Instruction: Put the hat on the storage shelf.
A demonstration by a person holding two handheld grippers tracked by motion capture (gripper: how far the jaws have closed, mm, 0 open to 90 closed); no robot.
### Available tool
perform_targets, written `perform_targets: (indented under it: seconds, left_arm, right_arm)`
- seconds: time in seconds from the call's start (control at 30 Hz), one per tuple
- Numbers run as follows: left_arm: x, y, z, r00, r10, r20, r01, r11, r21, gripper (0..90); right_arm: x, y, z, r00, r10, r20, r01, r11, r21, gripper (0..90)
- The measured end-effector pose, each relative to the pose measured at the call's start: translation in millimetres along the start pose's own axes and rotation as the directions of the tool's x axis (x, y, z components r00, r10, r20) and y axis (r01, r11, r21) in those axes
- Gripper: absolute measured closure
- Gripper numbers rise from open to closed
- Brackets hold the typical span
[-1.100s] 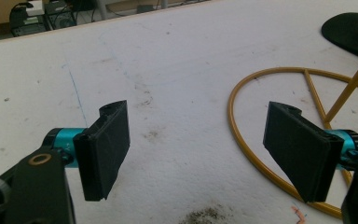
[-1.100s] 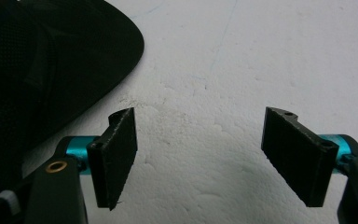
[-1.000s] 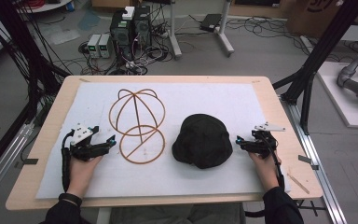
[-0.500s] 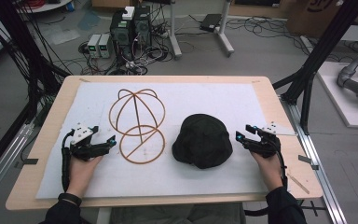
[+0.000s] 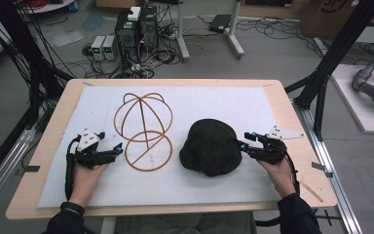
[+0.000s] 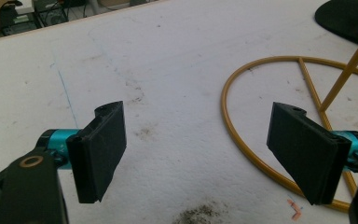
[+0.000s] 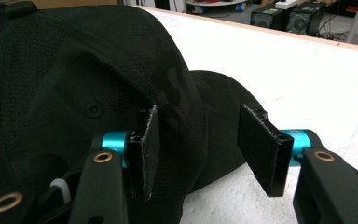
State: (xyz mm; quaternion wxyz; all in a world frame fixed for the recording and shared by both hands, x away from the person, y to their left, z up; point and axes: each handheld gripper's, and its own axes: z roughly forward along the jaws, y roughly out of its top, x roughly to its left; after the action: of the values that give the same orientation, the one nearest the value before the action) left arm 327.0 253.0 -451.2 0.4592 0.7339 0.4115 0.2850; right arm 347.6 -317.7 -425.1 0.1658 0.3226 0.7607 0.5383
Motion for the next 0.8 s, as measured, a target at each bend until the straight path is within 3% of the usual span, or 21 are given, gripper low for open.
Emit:
perform_targets:
  seconds: [0.07,0.17,0.23,0.3,0.37,0.43,0.47,0.53,0.63,0.67,0.7,0.8]
  left_arm:
    - [-0.5,0.0,0.1,1.0,0.006,-0.001,-0.006,1.0,0.0,19.8]
    - [-0.4,0.0,0.4,1.0,0.004,-0.002,-0.004,1.0,0.0,19.9]
    - [-0.4,0.0,0.4,1.0,0.006,-0.001,-0.006,1.0,0.001,20.0]
    - [-0.9,0.1,0.5,1.0,0.009,0.001,-0.009,1.0,0.003,20.0]
    - [-1.7,0.1,0.8,0.9999,0.013,-0.002,-0.013,0.9999,0.005,20.0]
    - [-2.3,0.2,1.1,0.9998,0.017,-0.001,-0.017,0.9998,0.008,20.0]
    - [-2.5,0.3,1.3,0.9997,0.023,0.0,-0.023,0.9997,0.009,20.0]
    - [-3.5,0.5,1.4,0.9993,0.037,0.0,-0.037,0.9992,0.015,20.0]
    - [-4.9,0.6,2.3,0.9988,0.048,-0.005,-0.048,0.9987,0.019,20.1]
    - [-4.9,0.6,2.3,0.9988,0.048,-0.005,-0.048,0.9987,0.019,20.2]
    - [-5.4,0.7,2.5,0.9987,0.051,-0.004,-0.051,0.9985,0.02,20.3]
    - [-6.4,0.8,3.0,0.9981,0.061,-0.006,-0.061,0.9979,0.024,20.3]
  right_arm:
    - [-1.5,1.4,-2.7,0.9994,0.004,-0.035,-0.005,1.0,-0.013,48.2]
    - [-0.4,3.6,-5.0,0.9986,-0.015,-0.051,0.014,1.0,-0.018,48.2]
    - [1.9,4.0,-2.7,0.9973,-0.031,-0.067,0.031,1.0,-0.001,48.9]
    - [5.1,2.8,4.4,0.9974,-0.054,-0.048,0.056,0.998,0.038,48.6]
    - [5.7,2.7,9.8,0.9969,-0.055,-0.057,0.058,0.998,0.04,46.5]
    - [5.8,2.8,12.3,0.9969,-0.048,-0.062,0.051,0.998,0.039,43.4]
    - [2.9,2.3,18.6,0.9957,-0.022,-0.09,0.025,0.999,0.035,38.8]
    - [1.1,1.5,21.4,0.994,-0.009,-0.109,0.013,0.999,0.037,38.9]
    - [0.5,2.0,22.1,0.9895,-0.021,-0.143,0.026,0.999,0.03,50.9]
    - [0.5,2.0,22.1,0.9895,-0.021,-0.143,0.026,0.999,0.03,50.9]
    - [3.1,2.8,22.6,0.9868,-0.036,-0.158,0.041,0.999,0.033,58.3]
    - [5.3,3.3,24.6,0.9854,-0.043,-0.165,0.051,0.998,0.041,61.2]
